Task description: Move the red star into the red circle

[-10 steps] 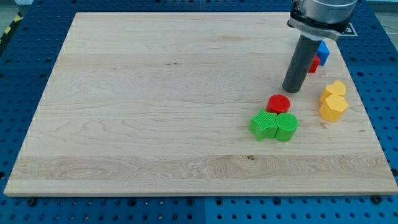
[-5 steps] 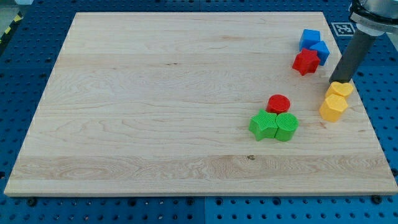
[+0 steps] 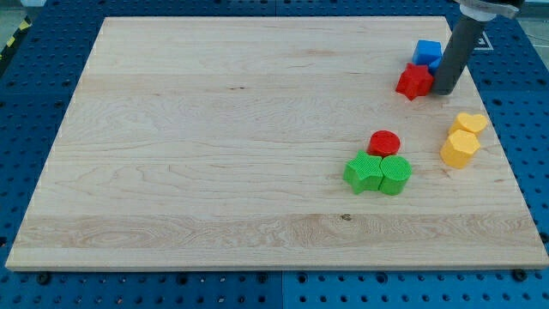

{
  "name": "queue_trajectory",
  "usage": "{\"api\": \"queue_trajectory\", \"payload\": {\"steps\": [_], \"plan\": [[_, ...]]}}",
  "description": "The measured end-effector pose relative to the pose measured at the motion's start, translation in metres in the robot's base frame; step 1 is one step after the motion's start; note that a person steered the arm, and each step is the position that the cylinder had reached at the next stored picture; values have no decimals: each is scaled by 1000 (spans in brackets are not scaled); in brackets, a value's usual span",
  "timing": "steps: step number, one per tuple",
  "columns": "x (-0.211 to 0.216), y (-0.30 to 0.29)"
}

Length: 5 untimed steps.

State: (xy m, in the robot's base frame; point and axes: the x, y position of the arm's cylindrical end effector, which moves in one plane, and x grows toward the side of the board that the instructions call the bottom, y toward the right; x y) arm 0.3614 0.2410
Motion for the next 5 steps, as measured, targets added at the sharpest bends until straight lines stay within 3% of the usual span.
{"api": "queue_trajectory", "payload": {"steps": [4, 5], "plan": [[-5, -36], [13, -39]]}}
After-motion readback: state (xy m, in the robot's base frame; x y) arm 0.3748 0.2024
